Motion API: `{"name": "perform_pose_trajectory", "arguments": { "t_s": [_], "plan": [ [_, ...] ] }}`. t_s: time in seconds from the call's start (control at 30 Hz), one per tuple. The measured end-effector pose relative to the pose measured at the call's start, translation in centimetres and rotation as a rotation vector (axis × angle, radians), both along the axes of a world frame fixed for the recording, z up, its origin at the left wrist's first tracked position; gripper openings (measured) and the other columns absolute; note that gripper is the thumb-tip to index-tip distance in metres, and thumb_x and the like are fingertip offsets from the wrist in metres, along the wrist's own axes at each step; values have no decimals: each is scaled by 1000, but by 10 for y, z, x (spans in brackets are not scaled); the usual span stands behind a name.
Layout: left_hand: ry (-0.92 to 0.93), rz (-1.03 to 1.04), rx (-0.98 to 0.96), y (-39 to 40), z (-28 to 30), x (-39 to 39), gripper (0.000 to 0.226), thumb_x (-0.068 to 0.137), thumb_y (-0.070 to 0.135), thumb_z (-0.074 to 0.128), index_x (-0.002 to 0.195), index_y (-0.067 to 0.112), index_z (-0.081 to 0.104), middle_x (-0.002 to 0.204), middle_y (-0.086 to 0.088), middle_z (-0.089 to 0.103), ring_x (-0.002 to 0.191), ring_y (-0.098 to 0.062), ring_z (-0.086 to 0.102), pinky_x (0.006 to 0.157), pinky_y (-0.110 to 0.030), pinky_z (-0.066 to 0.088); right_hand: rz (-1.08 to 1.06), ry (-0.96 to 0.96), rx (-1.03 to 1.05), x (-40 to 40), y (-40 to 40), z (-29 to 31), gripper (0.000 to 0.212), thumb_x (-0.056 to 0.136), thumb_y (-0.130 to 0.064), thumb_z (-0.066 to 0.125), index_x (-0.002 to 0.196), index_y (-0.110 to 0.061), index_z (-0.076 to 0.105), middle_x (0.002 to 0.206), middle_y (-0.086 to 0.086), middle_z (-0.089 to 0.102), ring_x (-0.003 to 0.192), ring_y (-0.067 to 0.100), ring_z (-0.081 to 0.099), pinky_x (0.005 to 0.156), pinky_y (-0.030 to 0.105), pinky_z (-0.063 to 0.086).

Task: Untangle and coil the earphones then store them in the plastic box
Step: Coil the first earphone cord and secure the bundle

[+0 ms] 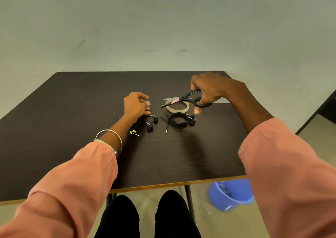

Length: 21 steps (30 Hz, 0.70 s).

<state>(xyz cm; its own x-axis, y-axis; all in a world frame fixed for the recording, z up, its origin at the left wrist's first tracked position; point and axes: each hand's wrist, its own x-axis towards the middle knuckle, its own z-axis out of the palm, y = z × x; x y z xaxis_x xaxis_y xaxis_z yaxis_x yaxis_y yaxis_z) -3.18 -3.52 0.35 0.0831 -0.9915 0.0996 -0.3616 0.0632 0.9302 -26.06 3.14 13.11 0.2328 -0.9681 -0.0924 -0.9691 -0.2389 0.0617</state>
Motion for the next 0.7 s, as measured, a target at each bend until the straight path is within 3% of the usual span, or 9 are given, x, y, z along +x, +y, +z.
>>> {"name": "perform_pose_trajectory", "arguments": {
  "t_s": [0.2, 0.3, 0.4, 0.5, 0.63, 0.7],
  "plan": [
    [64, 7, 39, 2, 8, 5, 17, 91, -1, 60, 106, 4, 65, 88, -9, 65, 72, -16, 66, 55, -19, 57, -109, -324, 58, -17, 1, -4, 74, 63, -41, 85, 121, -17, 45, 108, 7, 53, 95, 23, 51, 77, 33, 41],
    [93, -20, 3, 5, 15, 6, 24, 92, -2, 58, 112, 10, 64, 91, -9, 68, 77, -15, 67, 63, -21, 58, -211, -512, 42, -28, 8, -6, 79, 59, -47, 85, 122, -17, 47, 100, 3, 55, 92, 22, 52, 78, 33, 43],
    [192, -44, -9, 12, 22, 5, 31, 90, -4, 59, 114, 15, 62, 91, -10, 70, 81, -18, 69, 67, -26, 57, -355, -667, 5, -41, 25, -17, 77, 54, -53, 85, 116, -20, 53, 110, 1, 55, 101, 22, 50, 86, 35, 42],
    [341, -62, -3, 26, 27, -2, 28, 89, -7, 57, 105, 15, 63, 91, -12, 70, 80, -19, 70, 68, -28, 58, -499, -875, -11, -46, 54, -40, 65, 62, -37, 87, 112, -13, 53, 114, 6, 53, 102, 22, 48, 82, 30, 37],
    [466, -127, 49, 47, 27, -18, 25, 91, -10, 52, 93, 11, 66, 91, -9, 70, 80, -17, 69, 71, -28, 59, -676, -904, -103, -42, 88, -76, 57, 65, -38, 86, 104, -14, 52, 106, 6, 55, 95, 22, 51, 78, 34, 41],
    [489, -162, 59, 56, 26, -24, 25, 91, -10, 51, 93, 9, 68, 91, -8, 70, 81, -17, 69, 72, -27, 59, -766, -825, -114, -39, 94, -91, 55, 64, -41, 86, 100, -19, 50, 104, 6, 55, 100, 27, 53, 87, 42, 46]
  ]
}}
